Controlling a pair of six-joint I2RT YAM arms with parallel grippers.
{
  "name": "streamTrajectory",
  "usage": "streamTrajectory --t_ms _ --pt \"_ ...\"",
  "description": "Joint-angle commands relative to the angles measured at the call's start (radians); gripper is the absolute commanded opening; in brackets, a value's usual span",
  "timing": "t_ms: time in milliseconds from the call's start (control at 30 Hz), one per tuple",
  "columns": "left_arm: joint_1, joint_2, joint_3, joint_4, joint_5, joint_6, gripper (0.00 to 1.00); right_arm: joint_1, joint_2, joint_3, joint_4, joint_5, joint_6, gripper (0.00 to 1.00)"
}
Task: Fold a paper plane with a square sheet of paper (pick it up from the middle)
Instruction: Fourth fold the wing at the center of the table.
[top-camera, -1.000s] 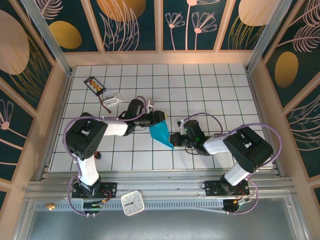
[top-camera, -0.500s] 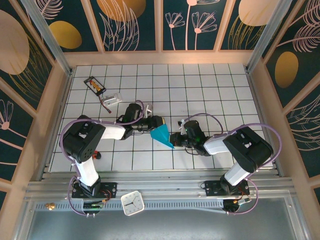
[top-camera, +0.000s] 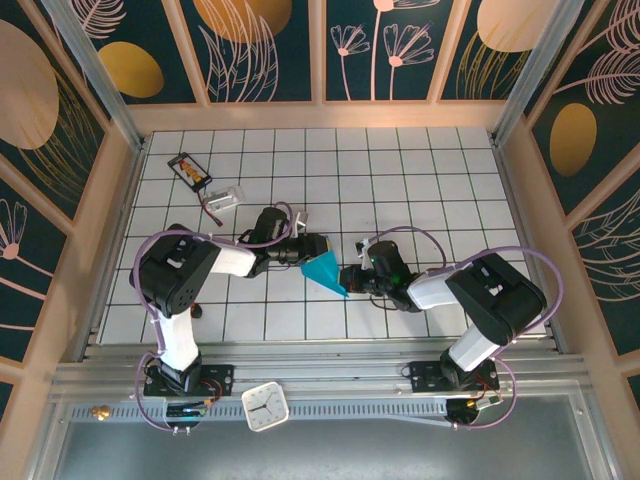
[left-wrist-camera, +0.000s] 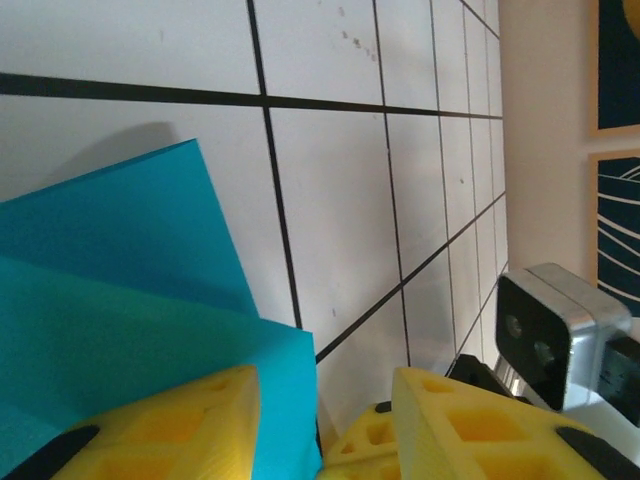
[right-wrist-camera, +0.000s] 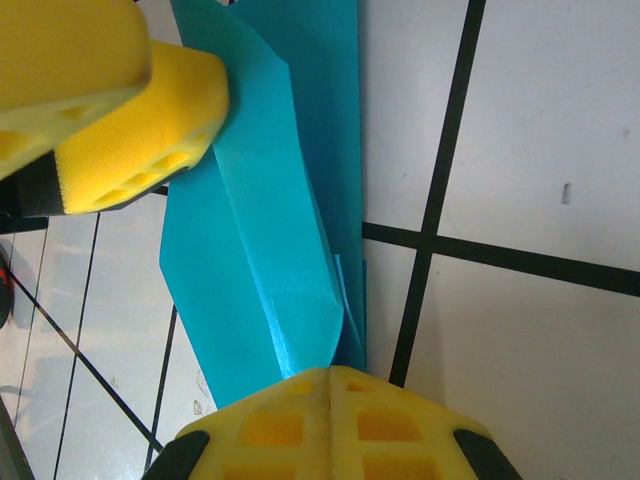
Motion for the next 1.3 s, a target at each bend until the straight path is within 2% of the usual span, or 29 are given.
streamTrajectory --t_ms 0,667,900,1267 --pt "0.003 0.021 0.019 -0.029 -0.024 0.039 0.40 0.007 0.014 -0.002 -0.029 0.028 0.002 0.00" --pt "0.003 0.056 0.043 -0.125 -0.080 0.098 0.38 0.007 0.012 0.000 -0.039 0.028 -0.001 0.01" --pt "0.003 0.065 0.075 -0.237 -0.125 0.127 0.36 0.008 0.001 0.011 -0.057 0.036 -0.007 0.05" --pt "0.003 0.085 0.082 -0.267 -0.139 0.134 0.35 0.008 -0.044 0.019 -0.082 0.039 -0.009 0.10"
